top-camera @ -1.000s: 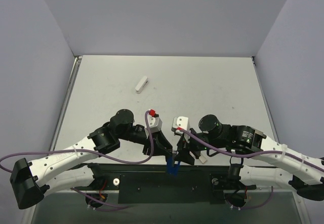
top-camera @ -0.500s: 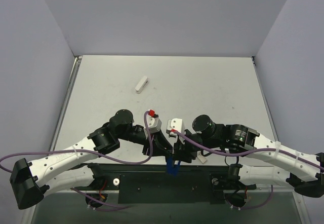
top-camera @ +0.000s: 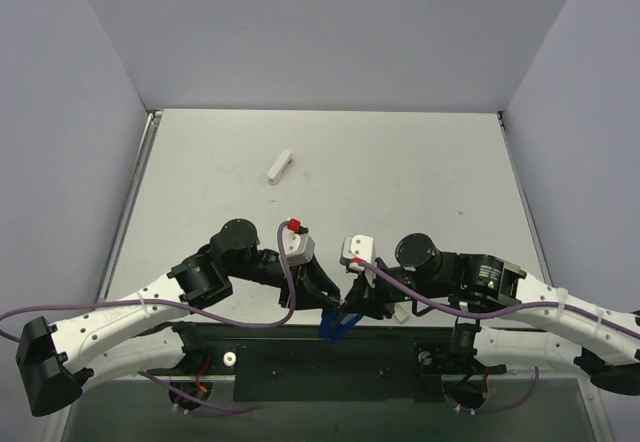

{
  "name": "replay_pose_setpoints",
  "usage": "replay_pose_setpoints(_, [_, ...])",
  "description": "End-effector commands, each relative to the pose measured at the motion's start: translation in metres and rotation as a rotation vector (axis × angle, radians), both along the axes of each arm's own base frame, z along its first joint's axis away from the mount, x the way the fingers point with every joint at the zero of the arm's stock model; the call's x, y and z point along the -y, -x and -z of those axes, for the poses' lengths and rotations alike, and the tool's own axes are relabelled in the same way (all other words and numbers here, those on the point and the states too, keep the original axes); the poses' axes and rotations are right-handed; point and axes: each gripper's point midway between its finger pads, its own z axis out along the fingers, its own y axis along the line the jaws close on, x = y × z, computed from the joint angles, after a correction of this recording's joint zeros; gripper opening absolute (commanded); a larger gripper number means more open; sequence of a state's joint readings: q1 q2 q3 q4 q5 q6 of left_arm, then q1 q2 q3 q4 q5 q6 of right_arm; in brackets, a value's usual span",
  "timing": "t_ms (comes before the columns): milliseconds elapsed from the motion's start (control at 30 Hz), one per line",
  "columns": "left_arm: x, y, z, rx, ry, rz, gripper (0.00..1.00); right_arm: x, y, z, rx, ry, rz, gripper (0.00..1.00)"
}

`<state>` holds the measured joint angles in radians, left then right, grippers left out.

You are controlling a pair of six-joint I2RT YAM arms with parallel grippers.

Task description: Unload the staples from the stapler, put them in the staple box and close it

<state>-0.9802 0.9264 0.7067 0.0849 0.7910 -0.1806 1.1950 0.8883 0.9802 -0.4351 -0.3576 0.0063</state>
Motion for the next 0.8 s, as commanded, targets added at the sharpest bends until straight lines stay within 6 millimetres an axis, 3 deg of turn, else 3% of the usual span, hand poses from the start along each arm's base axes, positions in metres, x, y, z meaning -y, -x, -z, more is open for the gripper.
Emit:
replay_pose_setpoints(0, [-0.003,0.003,-0.046,0.086,0.154,-0.005,0.00,0.012,0.001,0.006,-0.014,-0.013,0.052,0.00])
replay_pose_setpoints(400, [-0.005,-0.007,-0.054,0.092,0.169,-0.081,0.00,0.022,0.007,0.016,-0.053,-0.058,0.094,0.00])
replay_pose_setpoints(467, [-0.005,-0.008,-0.054,0.090,0.171,-0.091,0.00,0.022,0.006,0.017,-0.057,-0.058,0.100,0.06])
replay_pose_setpoints(567, [-0.004,-0.009,-0.054,0.087,0.168,-0.095,0.00,0.023,0.001,0.015,-0.048,-0.060,0.130,0.24])
replay_pose_setpoints(767, [0.000,-0.018,-0.047,0.074,0.134,-0.134,0.00,0.027,-0.005,0.006,-0.035,-0.091,0.181,0.41])
